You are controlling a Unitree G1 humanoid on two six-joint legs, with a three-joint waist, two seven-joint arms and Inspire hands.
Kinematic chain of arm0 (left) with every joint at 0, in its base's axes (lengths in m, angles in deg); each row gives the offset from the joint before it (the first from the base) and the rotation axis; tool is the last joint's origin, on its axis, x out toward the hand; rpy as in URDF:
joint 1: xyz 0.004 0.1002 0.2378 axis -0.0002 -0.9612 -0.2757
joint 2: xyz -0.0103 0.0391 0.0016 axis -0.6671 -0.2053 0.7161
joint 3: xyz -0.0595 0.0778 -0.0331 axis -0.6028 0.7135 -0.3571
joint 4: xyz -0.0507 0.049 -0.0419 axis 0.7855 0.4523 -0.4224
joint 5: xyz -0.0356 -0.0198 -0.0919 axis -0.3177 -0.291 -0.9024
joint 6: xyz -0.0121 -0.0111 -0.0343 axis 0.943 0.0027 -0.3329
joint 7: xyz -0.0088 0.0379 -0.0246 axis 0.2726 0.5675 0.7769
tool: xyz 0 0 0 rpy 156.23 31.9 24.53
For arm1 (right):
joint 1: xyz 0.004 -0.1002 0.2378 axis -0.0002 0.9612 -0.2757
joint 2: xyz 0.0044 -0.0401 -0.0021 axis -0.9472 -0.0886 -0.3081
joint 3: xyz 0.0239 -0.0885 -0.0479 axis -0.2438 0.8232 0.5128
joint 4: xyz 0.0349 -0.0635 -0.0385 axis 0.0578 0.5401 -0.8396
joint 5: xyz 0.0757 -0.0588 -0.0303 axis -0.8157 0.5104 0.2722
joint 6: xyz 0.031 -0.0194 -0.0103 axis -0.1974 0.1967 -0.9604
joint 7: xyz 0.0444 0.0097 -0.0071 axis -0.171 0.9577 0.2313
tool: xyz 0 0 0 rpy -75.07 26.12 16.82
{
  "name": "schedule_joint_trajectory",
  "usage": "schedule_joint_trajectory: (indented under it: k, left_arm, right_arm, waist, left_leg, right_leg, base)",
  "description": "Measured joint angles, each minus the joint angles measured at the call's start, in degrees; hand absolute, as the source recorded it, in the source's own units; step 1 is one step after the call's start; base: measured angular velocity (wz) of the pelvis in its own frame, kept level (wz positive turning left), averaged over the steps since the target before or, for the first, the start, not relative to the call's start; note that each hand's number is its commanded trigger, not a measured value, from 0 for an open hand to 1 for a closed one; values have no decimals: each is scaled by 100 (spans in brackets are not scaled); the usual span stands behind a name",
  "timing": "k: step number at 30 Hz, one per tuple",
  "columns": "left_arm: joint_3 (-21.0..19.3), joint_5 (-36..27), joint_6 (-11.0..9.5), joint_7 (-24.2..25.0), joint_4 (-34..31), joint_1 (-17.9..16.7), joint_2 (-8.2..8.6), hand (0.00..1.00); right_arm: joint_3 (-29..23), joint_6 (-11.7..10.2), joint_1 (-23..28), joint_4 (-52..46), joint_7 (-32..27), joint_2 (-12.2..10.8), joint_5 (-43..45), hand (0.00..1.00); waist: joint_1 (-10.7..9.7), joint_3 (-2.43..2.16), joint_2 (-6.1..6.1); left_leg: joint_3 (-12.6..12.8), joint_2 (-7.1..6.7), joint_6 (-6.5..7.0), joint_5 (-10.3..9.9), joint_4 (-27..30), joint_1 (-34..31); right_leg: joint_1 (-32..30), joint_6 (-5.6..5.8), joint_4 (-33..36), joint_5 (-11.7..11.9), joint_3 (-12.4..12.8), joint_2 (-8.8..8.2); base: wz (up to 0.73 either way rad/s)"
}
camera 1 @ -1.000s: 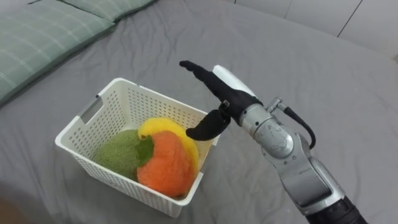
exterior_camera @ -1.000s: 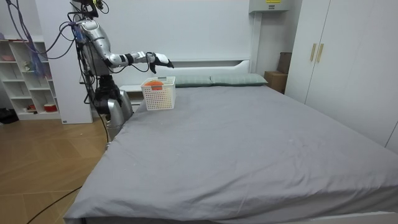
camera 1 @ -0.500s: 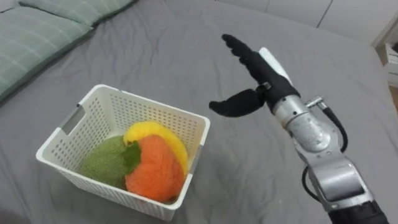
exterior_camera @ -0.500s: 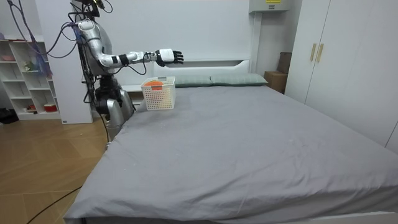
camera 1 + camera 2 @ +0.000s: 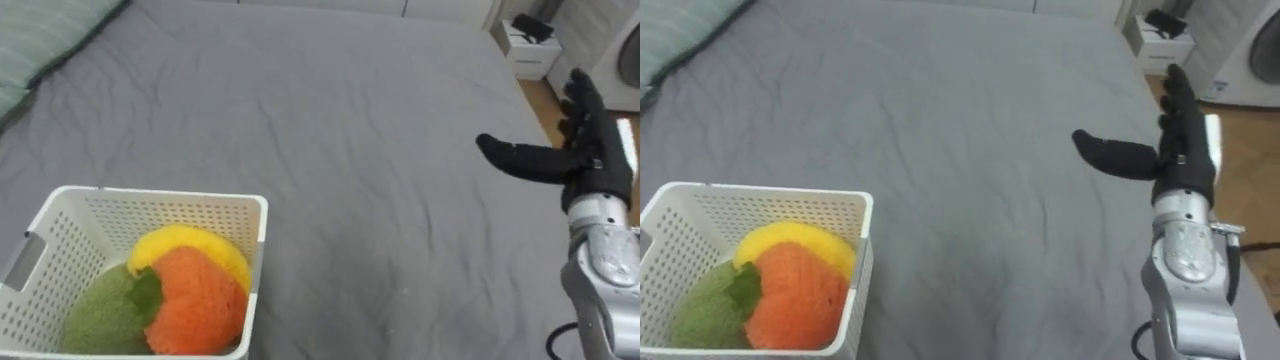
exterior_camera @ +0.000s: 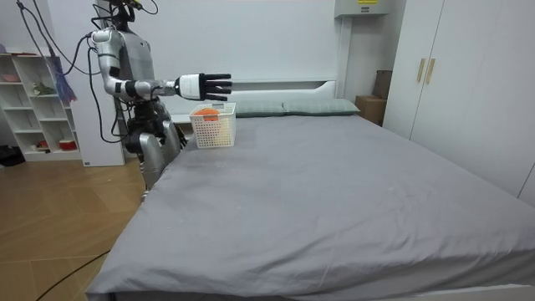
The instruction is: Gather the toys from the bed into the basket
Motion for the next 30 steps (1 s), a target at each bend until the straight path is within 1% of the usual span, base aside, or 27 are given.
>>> schedule_joint_trajectory:
  k: [2, 3, 5, 7, 9, 10, 11, 13, 15, 17, 18, 19, 20, 21, 23, 27, 29, 30]
  left_arm:
    - [-62, 19, 8, 0, 21, -35, -3, 0]
    - [-88, 28, 15, 0, 21, -45, 2, 0]
    - [-219, 54, 21, 0, 21, -109, 10, 0]
    - [-263, 50, 25, -11, 20, -148, 8, 0]
    - [-263, 43, 62, -22, 21, -170, -1, 0]
    - [-262, 42, 117, -22, 21, -174, -26, 0]
    - [-285, 53, 136, -22, 20, -197, -51, 0]
    - [-311, 63, 136, -22, 20, -224, -82, 0]
    - [-336, 58, 136, -22, 37, -232, -98, 0]
    - [-329, 23, 136, -22, 65, -229, -106, 0]
    - [-324, 11, 137, -21, 90, -225, -106, 0]
    - [-272, 10, 141, -20, 125, -215, -116, 0]
    - [-254, 11, 149, -13, 232, -180, -130, 0]
    - [-262, 12, 161, -3, 285, -160, -136, 0]
    - [-271, 20, 247, 23, 311, -136, -156, 0]
    - [-277, 55, 299, 46, 351, -114, -186, 0]
    - [-269, 53, 367, 42, 355, -95, -182, 0]
    - [-268, 53, 382, 39, 361, -89, -183, 0]
  right_arm:
    - [-138, -26, 281, 1, -156, -6, -46, 0]
    - [-182, -26, 340, 2, -178, -6, -70, 0]
    - [-378, -46, 535, 125, -283, -5, -287, 0]
    - [-558, -47, 553, 455, -356, -4, -456, 0]
    - [-658, -47, 580, 833, -430, -1, -430, 0]
    - [-673, -58, 583, 1160, -481, 0, -363, 0]
    - [-674, -103, 613, 1603, -481, 2, -185, 0]
    - [-674, -100, 754, 2262, -482, 10, 79, 0]
    - [-666, -111, 908, 3001, -440, 11, 162, 0]
    - [-653, -92, 990, 4290, -268, 12, 354, 0]
    - [-633, -85, 990, 4619, -234, 12, 351, 0]
    - [-530, -64, 1005, 5207, -125, 11, 353, 0]
    - [-432, -9, 1022, 5717, -1, 2, 330, 0]
    - [-430, 21, 1023, 5983, 70, -9, 312, 0]
    - [-418, 181, 1075, 6641, 271, -67, 329, 0]
    - [-274, 299, 1295, 7245, 590, -87, 436, 0]
    - [-34, 497, 1378, 7429, 847, -152, 585, 0]
    - [14, 534, 1396, 7448, 903, -182, 641, 0]
  waist:
    - [-148, -6, 8]
    - [-173, -8, 12]
    - [-200, -12, 2]
    - [-291, -6, -28]
    - [-338, 11, -54]
    - [-383, 19, -80]
    - [-429, 9, -115]
    - [-425, 7, -152]
    - [-435, 9, -167]
    - [-429, 9, -172]
    - [-431, 14, -169]
    - [-438, 30, -175]
    - [-433, 29, -170]
    - [-424, 25, -161]
    - [-430, 23, -145]
    - [-428, 19, -137]
    - [-414, 21, -128]
    - [-414, 18, -122]
  left_leg:
    - [36, 21, -11, -4, 0, -17]
    - [58, 28, -14, -6, 0, -14]
    - [171, 59, -37, -20, 0, -1]
    - [187, 63, -39, -19, 3, 5]
    - [246, 72, -49, -27, 3, 41]
    - [272, 78, -55, -31, 3, 58]
    - [283, 83, -58, -33, 4, 65]
    - [318, 91, -66, -38, 0, 79]
    - [325, 96, -67, -39, -14, 101]
    - [337, 102, -71, -41, -15, 106]
    - [353, 105, -73, -42, -14, 106]
    - [382, 115, -79, -46, -13, 103]
    - [419, 128, -89, -54, -13, 103]
    - [440, 137, -94, -59, -13, 103]
    - [474, 161, -110, -69, 0, 110]
    - [453, 166, -123, -73, 2, 181]
    - [468, 166, -124, -74, 1, 194]
    - [466, 167, -125, -75, 0, 194]
  right_leg:
    - [-37, -13, 9, 8, 18, 19]
    - [-46, -17, 11, 8, 29, 25]
    - [-121, -36, 16, 11, 129, 54]
    - [-125, -41, 14, 12, 149, 60]
    - [-130, -44, -1, 7, 231, 78]
    - [-129, -46, 2, 5, 288, 81]
    - [-129, -48, 4, 4, 306, 103]
    - [-127, -50, 5, 5, 338, 117]
    - [-112, -51, 1, 5, 324, 124]
    - [-117, -55, 4, 5, 339, 131]
    - [-123, -58, 11, 3, 345, 132]
    - [-133, -64, 17, 3, 345, 127]
    - [-141, -72, 27, -1, 391, 127]
    - [-140, -77, 31, -4, 441, 129]
    - [-139, -94, 37, -15, 473, 149]
    - [-100, -106, 35, -24, 467, 158]
    - [-96, -108, 35, -17, 482, 182]
    - [-96, -109, 31, -15, 482, 191]
  base:
    - [-10]
    - [-14]
    - [-24]
    - [-12]
    - [-14]
    - [-10]
    - [-7]
    - [-7]
    - [-3]
    - [-2]
    - [-9]
    - [-13]
    - [-15]
    - [-16]
    - [-10]
    - [0]
    - [-4]
    - [-5]
